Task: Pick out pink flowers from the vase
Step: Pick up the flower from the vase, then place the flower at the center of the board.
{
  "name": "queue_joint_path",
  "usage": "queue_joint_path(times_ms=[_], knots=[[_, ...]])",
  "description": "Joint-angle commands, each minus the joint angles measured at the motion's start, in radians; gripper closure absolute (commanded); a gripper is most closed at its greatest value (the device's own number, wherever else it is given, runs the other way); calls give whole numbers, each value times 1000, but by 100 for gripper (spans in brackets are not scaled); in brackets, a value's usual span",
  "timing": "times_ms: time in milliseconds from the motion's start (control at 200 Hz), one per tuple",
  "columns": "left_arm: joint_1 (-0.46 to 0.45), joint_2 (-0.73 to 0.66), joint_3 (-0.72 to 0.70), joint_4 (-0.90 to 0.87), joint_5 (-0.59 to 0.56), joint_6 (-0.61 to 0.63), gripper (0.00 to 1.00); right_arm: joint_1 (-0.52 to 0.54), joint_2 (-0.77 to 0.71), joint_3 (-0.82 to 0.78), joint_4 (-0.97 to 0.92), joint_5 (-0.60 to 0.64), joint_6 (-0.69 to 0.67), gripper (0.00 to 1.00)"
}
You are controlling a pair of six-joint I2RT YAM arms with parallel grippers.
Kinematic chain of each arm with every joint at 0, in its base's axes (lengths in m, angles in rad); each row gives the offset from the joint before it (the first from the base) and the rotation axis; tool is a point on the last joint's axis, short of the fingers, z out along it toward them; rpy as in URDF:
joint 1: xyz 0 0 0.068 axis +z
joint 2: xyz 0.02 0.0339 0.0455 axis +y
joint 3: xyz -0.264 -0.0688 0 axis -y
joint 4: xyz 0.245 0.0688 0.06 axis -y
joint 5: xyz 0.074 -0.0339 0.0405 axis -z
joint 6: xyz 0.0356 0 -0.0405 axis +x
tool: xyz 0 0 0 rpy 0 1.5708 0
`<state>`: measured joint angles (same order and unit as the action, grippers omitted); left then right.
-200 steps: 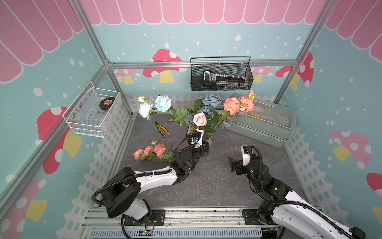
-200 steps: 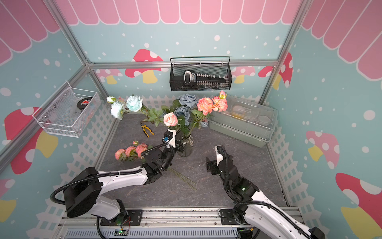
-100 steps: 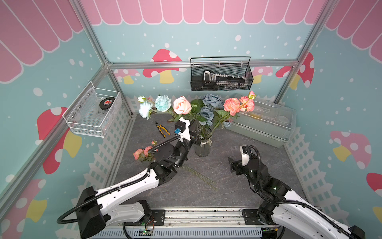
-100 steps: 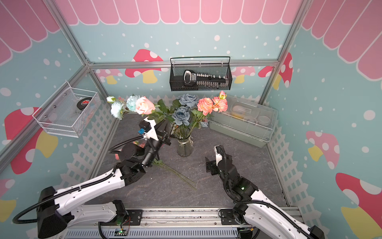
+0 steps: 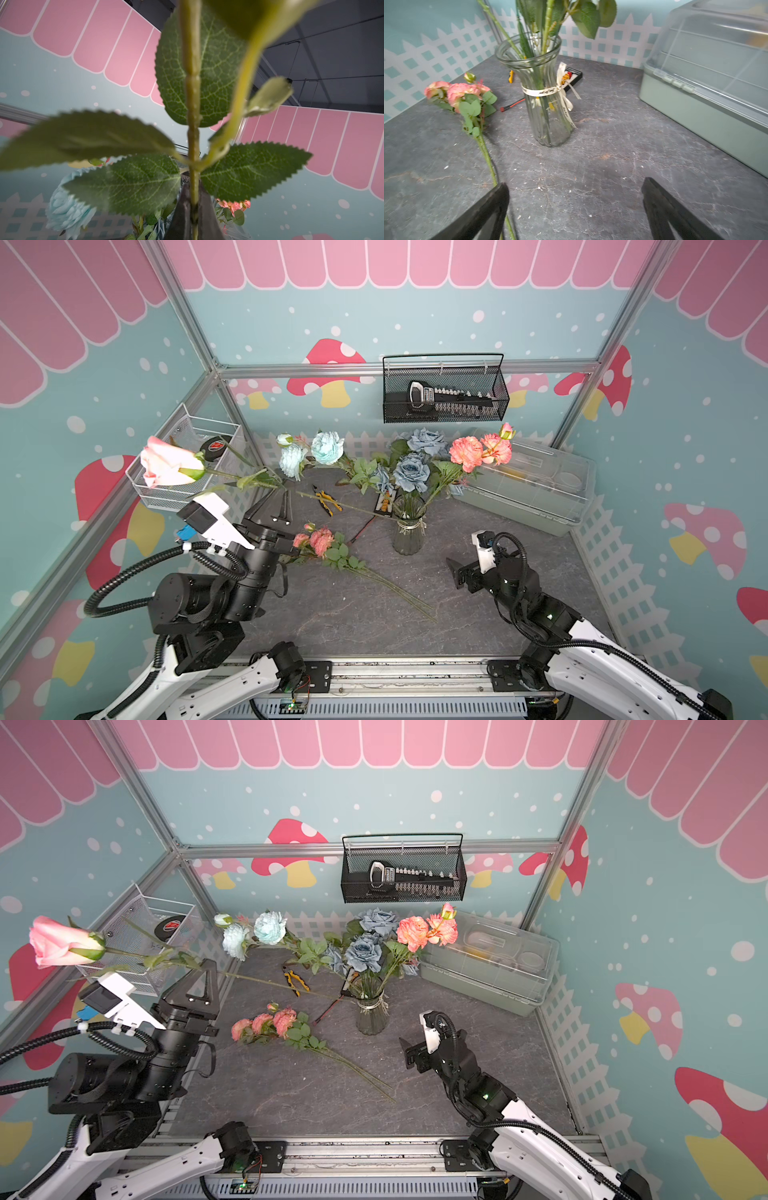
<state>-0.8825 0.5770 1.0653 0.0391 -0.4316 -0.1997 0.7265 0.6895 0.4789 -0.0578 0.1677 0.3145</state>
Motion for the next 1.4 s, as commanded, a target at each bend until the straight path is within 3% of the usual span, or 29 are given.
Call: queue_joint_path(times_ms=[0,180,345,520,620,745,905,975,1076,1151,1301,1396], knots=[[8,17,-37,-261,-24,-127,100,-4,-23,16,122,-160,-32,1],[8,15,-152,-297,-30,-250,100,0,-8,9,211,-336,-52,1],[19,75,-212,-288,40,-343,100,50,34,25,243,-426,-76,2],[48,160,-261,-196,170,-395,100,161,206,102,227,-404,-119,2],[57,200,-264,-165,225,-415,100,244,318,148,242,-307,-164,3],[57,199,-272,-141,245,-426,100,258,422,175,286,-237,-157,9],[59,180,-277,-155,250,-428,100,258,508,204,312,-224,-144,34],[59,173,-285,-154,249,-428,100,257,541,223,305,-229,-149,52],[62,163,-291,-167,241,-424,100,258,552,231,306,-244,-146,69],[62,158,-289,-192,226,-416,100,258,543,228,306,-238,-143,78],[63,144,-287,-249,160,-388,63,258,524,232,252,-199,-172,91],[63,135,-291,-286,118,-366,50,258,525,235,216,-162,-195,97]])
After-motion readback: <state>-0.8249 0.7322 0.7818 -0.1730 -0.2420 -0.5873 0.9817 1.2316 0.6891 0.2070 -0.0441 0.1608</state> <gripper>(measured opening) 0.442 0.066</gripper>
